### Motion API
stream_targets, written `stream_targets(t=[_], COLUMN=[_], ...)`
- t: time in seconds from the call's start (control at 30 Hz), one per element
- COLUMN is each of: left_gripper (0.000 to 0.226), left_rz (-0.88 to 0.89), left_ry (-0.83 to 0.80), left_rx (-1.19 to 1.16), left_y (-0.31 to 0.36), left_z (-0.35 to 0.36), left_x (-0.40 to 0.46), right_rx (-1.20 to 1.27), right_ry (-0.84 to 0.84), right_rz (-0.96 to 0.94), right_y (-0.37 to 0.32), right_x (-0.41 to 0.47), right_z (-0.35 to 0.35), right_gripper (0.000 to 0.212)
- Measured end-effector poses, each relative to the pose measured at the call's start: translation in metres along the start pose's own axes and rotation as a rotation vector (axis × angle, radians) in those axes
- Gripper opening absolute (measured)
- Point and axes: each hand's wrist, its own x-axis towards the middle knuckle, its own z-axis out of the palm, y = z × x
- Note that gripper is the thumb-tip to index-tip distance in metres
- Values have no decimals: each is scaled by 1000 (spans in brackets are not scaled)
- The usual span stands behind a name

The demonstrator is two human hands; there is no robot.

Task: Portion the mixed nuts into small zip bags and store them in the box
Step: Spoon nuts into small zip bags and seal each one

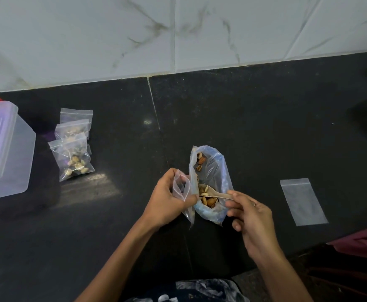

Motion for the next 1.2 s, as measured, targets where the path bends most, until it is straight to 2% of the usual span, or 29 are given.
stream_targets(t=[0.1, 0.23, 0.47, 0.77, 0.93, 1.1, 1.2], left_gripper=[36, 40, 60, 43, 44, 47, 48], left_rz=[-15, -19, 105, 268, 323, 337, 336], left_ry=[6, 17, 82, 212, 199, 211, 227], left_rx=[3, 28, 66, 87, 72, 32, 16], left_y=[-1, -1, 12, 20, 24, 25, 23], left_z=[-3, -6, -6, 2, 5, 7, 7], left_x=[-2, -4, -12, -14, -14, -15, -15], right_rx=[86, 57, 48, 91, -38, -639, -736], right_ry=[1, 12, 14, -96, -157, -179, -173], right_rz=[22, -9, -39, -179, -446, -1026, -1173], right_y=[2, 4, 1, -33, -23, -3, 1], right_x=[-5, -8, -14, -52, -64, -57, -57], right_z=[-1, -3, -11, -8, 9, 12, 12], right_gripper=[15, 16, 17, 20, 22, 30, 32])
